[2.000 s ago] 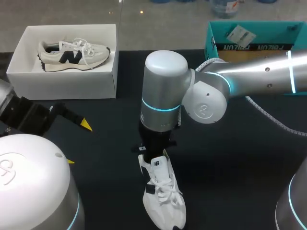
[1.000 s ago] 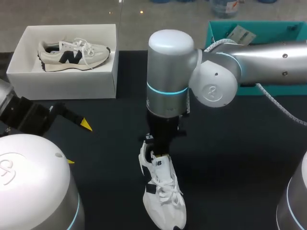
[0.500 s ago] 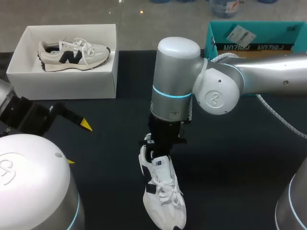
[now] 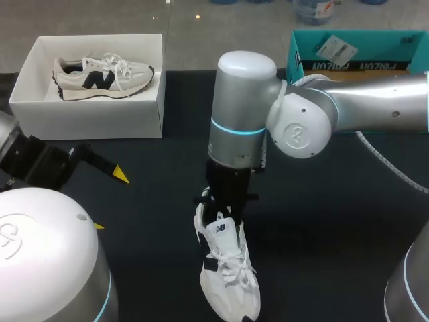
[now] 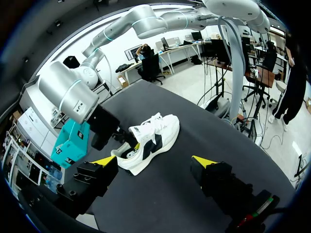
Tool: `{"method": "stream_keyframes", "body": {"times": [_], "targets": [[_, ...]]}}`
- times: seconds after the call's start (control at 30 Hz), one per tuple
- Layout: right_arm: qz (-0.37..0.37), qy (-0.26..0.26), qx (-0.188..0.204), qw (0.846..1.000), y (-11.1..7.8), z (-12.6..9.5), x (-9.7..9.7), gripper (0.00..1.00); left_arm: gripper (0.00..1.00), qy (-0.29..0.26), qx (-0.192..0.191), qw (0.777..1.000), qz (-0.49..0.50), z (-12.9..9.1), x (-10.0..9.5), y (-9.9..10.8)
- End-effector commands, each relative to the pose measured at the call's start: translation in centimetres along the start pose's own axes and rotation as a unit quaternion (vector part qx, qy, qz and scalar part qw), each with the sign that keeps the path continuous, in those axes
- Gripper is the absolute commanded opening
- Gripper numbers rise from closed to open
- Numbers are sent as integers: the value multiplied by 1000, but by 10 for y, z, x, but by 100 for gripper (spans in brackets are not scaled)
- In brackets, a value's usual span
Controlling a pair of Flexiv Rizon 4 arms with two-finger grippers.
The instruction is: Take the shoe out of the shoebox, open the shoe tongue, remove and reinsert the insole, then place the shoe into the shoebox
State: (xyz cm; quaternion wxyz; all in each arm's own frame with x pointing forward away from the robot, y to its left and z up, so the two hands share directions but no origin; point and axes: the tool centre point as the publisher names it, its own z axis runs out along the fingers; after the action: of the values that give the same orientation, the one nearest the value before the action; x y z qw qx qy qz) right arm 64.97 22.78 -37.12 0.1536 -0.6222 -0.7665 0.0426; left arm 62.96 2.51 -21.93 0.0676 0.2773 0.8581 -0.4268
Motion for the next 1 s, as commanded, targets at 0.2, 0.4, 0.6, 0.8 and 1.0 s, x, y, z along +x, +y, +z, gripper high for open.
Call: {"method": "stream_keyframes", "body": {"times": [0.2, 0.4, 0.6, 0.8, 1.0], "targets": [[-8, 0, 2, 1000, 7, 1, 5, 40, 100, 1, -1, 1000, 0, 0, 0, 0], [-15, -7, 8, 1000, 10, 1, 7, 40, 100, 1, -1, 1000, 0, 0, 0, 0], [-16, -8, 15, 1000, 9, 4, 8, 45, 100, 1, -1, 1000, 0, 0, 0, 0], [-11, -7, 17, 1000, 6, 3, 5, 63, 100, 1, -1, 1000, 0, 0, 0, 0], [-9, -8, 21, 1000, 7, 3, 3, 94, 100, 1, -1, 1000, 0, 0, 0, 0]]}}
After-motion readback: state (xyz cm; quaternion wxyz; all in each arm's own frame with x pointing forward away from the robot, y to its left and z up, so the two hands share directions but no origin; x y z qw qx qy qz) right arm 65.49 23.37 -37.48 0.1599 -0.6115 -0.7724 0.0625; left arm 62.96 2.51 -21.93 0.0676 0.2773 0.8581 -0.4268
